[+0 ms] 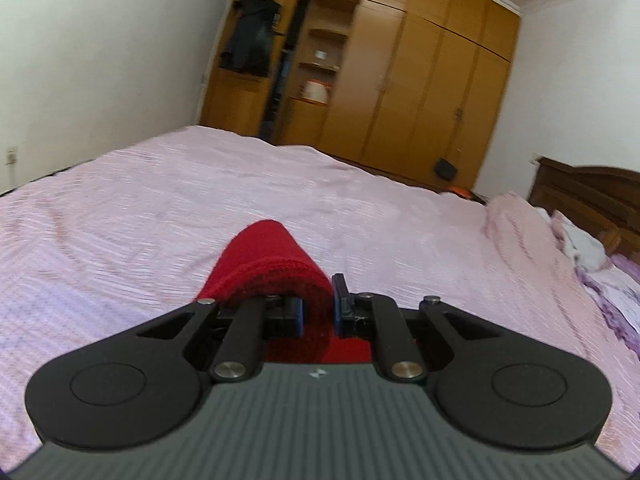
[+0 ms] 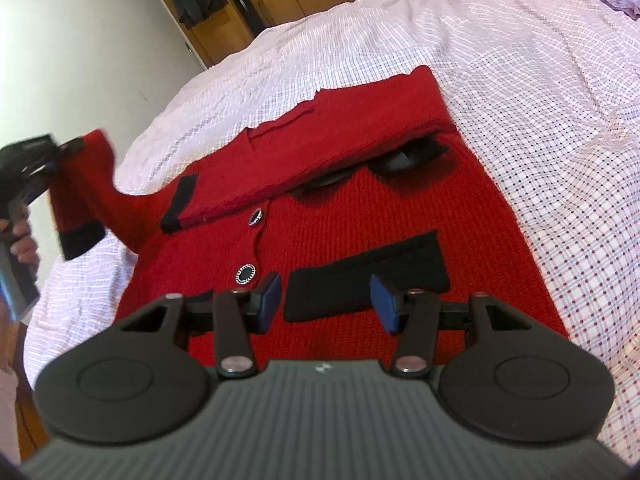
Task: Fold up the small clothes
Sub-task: 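Grasp the other sleeve with the left gripper and lift it, then fold the held sleeve across the cardigan body with the left gripper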
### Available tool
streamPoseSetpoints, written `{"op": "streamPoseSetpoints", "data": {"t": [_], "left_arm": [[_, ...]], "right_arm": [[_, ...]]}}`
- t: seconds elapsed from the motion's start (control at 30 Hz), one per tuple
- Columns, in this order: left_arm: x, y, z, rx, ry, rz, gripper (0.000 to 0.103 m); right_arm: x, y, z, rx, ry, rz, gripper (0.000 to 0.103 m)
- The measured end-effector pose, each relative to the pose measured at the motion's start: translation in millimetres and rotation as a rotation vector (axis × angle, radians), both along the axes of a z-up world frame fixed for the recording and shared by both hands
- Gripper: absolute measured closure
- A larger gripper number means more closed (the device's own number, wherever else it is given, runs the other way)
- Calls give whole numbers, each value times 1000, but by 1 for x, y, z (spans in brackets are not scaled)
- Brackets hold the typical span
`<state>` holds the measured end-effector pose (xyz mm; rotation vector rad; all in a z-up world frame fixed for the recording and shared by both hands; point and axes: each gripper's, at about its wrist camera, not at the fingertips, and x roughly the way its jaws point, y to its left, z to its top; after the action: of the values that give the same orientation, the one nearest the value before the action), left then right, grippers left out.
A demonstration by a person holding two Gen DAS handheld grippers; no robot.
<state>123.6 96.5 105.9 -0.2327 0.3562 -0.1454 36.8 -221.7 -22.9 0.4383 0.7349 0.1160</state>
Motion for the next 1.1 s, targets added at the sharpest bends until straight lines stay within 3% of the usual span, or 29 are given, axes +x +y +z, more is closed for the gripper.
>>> {"op": "streamPoseSetpoints", "data": {"t": [0.2, 0.5, 0.8, 0.97, 1.1], "left_arm": [[17, -74, -14, 40, 51, -100, 88], [42, -140, -80, 92, 214, -209, 88], [42, -139, -114, 138, 338, -281, 87], [24, -120, -122, 86, 400, -299, 75], [-1, -102, -116, 101, 417, -276, 69]], "right_arm": [[3, -11, -6, 24, 4, -26, 50], [-1, -26, -19, 49, 9, -70, 50], [0, -26, -23, 66, 4, -70, 50], [0, -25, -23, 66, 5, -68, 50], [-1, -21, -21, 66, 5, -64, 50]]}}
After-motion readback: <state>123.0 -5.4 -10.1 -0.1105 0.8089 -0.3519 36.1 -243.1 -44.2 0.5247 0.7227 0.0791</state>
